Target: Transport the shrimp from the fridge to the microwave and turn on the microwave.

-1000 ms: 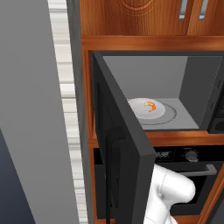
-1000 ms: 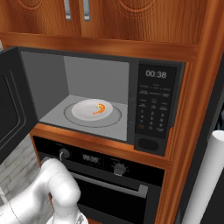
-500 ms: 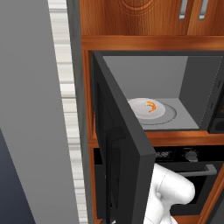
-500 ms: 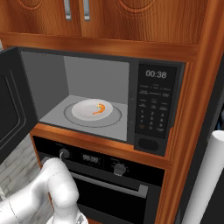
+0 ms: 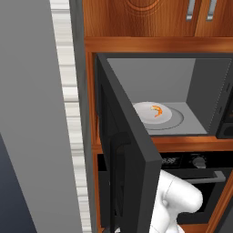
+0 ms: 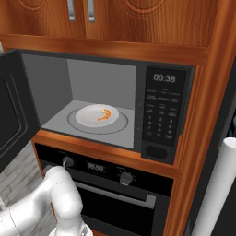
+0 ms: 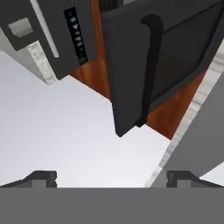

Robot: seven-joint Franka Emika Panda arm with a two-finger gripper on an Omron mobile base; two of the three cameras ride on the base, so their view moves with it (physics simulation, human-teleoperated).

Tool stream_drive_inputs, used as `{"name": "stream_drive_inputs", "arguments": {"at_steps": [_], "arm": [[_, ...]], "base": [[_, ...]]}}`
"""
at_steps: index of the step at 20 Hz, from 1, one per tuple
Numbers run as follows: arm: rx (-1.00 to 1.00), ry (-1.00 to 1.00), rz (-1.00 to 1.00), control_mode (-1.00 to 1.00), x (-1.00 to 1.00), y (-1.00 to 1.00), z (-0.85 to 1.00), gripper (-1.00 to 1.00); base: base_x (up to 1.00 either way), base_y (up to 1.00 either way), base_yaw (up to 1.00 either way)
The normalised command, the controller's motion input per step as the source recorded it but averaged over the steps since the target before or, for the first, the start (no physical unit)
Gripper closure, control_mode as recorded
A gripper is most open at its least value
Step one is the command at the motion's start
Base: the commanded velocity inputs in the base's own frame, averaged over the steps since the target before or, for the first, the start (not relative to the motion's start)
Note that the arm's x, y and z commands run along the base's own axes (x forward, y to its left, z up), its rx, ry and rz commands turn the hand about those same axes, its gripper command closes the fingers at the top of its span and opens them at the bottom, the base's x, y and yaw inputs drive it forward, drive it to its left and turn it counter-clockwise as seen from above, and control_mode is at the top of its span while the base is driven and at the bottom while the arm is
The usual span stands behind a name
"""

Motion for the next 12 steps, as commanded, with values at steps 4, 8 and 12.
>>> {"name": "stream_drive_inputs", "arguments": {"at_steps": [4,8,12], "arm": [[0.0,0.53,-0.3,-1.0,0.46,0.24,-1.0,-1.0],[-0.01,0.5,-0.33,-1.0,0.64,0.61,-1.0,-1.0],[-0.05,0.47,-0.34,-1.0,0.94,0.92,-1.0,-1.0]], "base": [[0.0,0.0,0.0],[0.0,0.0,0.0],[0.0,0.0,0.0]]}}
